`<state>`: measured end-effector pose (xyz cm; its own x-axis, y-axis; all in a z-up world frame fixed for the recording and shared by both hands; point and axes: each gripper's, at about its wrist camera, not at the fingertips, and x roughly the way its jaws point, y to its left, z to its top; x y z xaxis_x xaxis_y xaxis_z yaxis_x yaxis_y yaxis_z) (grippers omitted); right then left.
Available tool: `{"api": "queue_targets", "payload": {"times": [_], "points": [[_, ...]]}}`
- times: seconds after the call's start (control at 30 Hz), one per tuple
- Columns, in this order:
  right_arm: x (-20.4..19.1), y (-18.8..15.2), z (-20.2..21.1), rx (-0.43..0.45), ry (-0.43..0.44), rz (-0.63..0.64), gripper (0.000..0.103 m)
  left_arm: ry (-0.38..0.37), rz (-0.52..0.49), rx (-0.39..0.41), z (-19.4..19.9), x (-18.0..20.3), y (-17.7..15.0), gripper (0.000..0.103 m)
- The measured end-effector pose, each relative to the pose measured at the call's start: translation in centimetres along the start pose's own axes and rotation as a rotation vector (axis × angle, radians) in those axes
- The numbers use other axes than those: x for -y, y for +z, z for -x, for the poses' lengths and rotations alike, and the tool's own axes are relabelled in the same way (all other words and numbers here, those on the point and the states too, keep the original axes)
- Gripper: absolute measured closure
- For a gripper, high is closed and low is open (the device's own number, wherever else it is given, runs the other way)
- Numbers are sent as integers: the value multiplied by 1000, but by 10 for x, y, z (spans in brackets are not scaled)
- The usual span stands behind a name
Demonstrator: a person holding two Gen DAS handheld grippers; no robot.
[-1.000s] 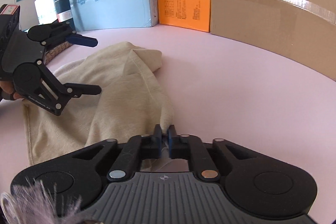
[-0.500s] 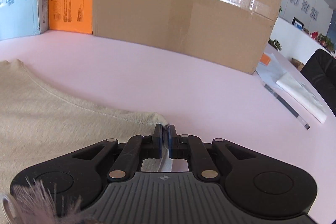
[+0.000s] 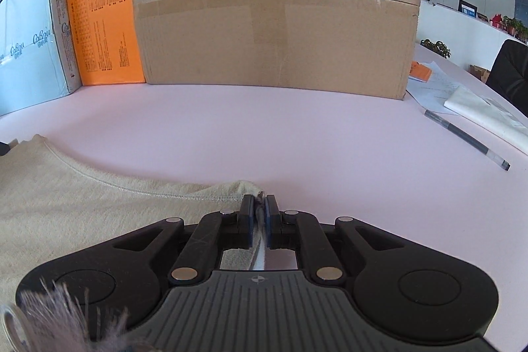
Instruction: Fold clothes
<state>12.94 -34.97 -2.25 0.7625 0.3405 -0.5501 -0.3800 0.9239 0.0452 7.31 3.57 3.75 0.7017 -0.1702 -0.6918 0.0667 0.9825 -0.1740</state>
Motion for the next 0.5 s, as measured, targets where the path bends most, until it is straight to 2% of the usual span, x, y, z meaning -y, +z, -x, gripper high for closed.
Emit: {"api": "queue_targets", "payload": {"times": [0.07, 0.1, 0.17, 0.23, 0.27, 0.3, 0.33, 0.37, 0.43, 0.5], "points": [[2, 0, 0, 2, 7, -10, 96, 54, -126, 78, 12, 26, -12, 100], [3, -1, 0, 3, 11, -15, 96, 107, -242, 160, 23, 47, -24, 100], [4, -1, 0, 4, 16, -22, 96, 113, -490, 294, 42, 87, -59, 99], [5, -1, 0, 6, 19, -26, 96, 116, -739, 423, 60, 128, -94, 94], [5, -2, 0, 7, 20, -27, 96, 44, -876, 410, 66, 143, -117, 78], [5, -2, 0, 7, 22, -28, 96, -25, -962, 382, 70, 152, -132, 54], [6, -2, 0, 8, 23, -29, 95, -78, -1025, 362, 74, 159, -147, 42], [6, -2, 0, 8, 24, -31, 95, -78, -1055, 368, 77, 164, -159, 26], [7, -2, 0, 10, 29, -35, 95, -64, -1086, 375, 81, 171, -172, 25], [8, -3, 1, 11, 34, -39, 93, -35, -1049, 375, 85, 165, -166, 23]]}}
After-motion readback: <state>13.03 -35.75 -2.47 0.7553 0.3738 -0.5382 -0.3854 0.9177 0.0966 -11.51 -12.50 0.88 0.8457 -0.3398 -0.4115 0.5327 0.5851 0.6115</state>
